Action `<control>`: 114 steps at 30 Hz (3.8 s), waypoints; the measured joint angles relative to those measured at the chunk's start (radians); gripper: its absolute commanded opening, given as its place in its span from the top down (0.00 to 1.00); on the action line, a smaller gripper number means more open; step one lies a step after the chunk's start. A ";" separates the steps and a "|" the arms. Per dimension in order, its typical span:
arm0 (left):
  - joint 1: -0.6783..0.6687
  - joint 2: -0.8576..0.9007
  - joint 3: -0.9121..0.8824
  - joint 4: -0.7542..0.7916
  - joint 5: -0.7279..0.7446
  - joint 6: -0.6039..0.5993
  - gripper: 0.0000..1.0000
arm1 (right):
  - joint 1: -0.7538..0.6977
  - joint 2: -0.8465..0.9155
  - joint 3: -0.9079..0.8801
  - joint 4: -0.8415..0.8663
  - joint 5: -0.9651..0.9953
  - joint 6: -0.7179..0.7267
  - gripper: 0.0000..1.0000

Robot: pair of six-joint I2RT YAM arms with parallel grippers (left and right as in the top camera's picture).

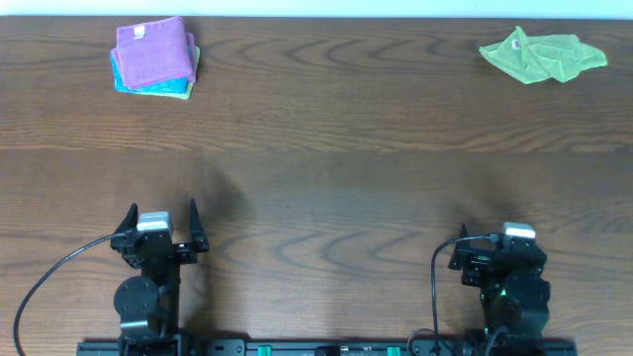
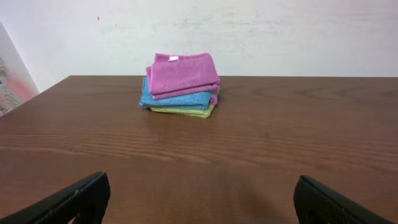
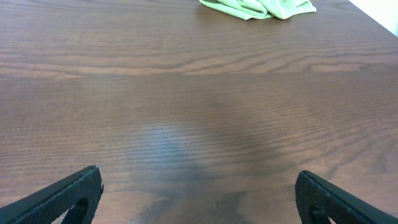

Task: Fold the cloth

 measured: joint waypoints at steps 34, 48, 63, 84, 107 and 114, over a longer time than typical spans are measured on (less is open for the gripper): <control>0.000 0.000 0.000 0.000 0.000 0.000 0.05 | 0.000 0.000 0.000 0.000 0.000 0.000 0.01; 0.000 0.000 0.000 0.000 0.000 0.000 0.04 | 0.000 0.000 0.000 0.000 0.000 0.000 0.01; 0.000 0.000 0.000 0.000 0.000 0.000 0.05 | -0.001 0.003 -0.008 0.435 -0.196 0.027 0.01; 0.000 -0.001 -0.001 0.002 -0.012 0.000 0.04 | -0.155 1.270 0.637 0.782 -0.169 0.161 0.01; 0.000 -0.001 -0.001 0.002 -0.012 0.000 0.05 | -0.292 2.307 1.911 0.078 -0.080 0.077 0.01; 0.000 -0.001 -0.001 0.002 -0.012 0.000 0.05 | -0.292 2.344 1.938 -0.028 -0.086 0.056 0.07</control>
